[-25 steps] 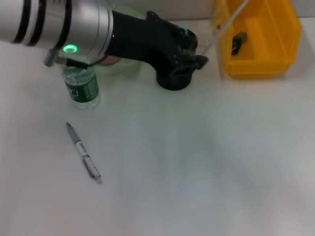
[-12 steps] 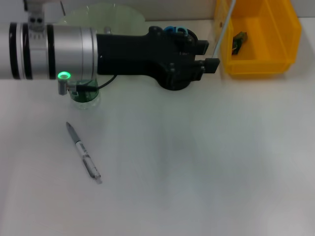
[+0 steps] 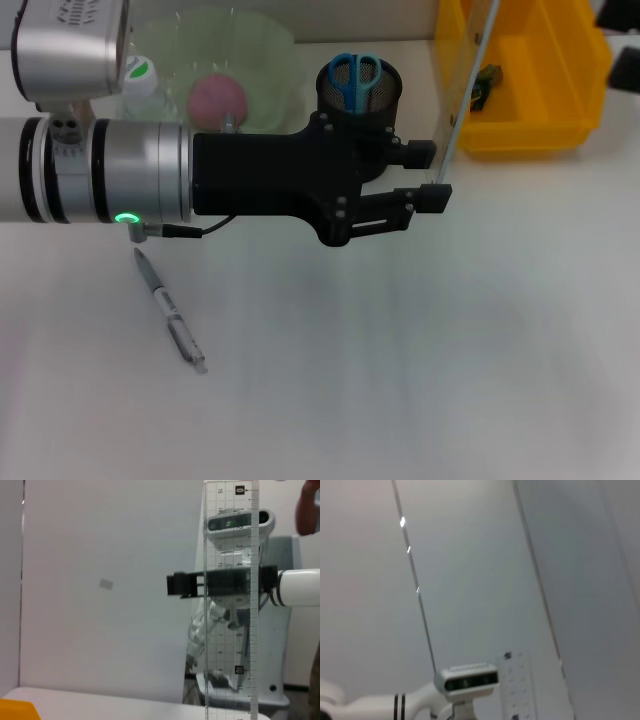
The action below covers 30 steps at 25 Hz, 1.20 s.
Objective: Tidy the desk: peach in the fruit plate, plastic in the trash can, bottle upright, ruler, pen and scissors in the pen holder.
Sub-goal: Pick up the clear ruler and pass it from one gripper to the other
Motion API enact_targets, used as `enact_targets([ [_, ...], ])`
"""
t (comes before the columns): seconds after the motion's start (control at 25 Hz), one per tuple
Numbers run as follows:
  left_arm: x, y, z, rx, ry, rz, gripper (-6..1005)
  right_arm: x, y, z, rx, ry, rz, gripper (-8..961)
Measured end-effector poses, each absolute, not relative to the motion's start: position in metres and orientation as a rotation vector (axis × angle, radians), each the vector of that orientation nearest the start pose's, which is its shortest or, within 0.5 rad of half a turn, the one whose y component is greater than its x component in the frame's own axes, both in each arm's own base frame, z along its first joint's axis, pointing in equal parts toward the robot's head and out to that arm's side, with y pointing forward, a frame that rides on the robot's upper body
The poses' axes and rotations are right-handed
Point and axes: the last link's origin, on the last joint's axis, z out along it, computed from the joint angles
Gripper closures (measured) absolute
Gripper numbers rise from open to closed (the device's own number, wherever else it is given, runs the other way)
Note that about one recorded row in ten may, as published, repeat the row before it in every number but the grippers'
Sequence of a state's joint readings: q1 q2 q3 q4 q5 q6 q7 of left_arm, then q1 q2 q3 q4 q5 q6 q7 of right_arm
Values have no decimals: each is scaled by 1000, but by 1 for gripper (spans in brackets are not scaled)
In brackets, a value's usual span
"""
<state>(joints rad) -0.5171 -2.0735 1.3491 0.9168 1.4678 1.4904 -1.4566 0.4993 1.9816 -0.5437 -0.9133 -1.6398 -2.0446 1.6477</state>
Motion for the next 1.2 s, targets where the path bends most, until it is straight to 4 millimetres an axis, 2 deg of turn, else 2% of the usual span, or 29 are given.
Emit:
enact_targets([
  [0.28, -151, 328, -34, -2930, -213, -1004, 557, 187, 318, 111, -2784, 289, 1137, 231],
  [0.6, -152, 328, -35, -2932, -212, -996, 554, 162, 333, 100, -2830, 245, 1083, 228],
  [1.2, -151, 328, -37, -2938, -187, -1000, 548, 142, 343, 81, -2866, 228, 1069, 227],
])
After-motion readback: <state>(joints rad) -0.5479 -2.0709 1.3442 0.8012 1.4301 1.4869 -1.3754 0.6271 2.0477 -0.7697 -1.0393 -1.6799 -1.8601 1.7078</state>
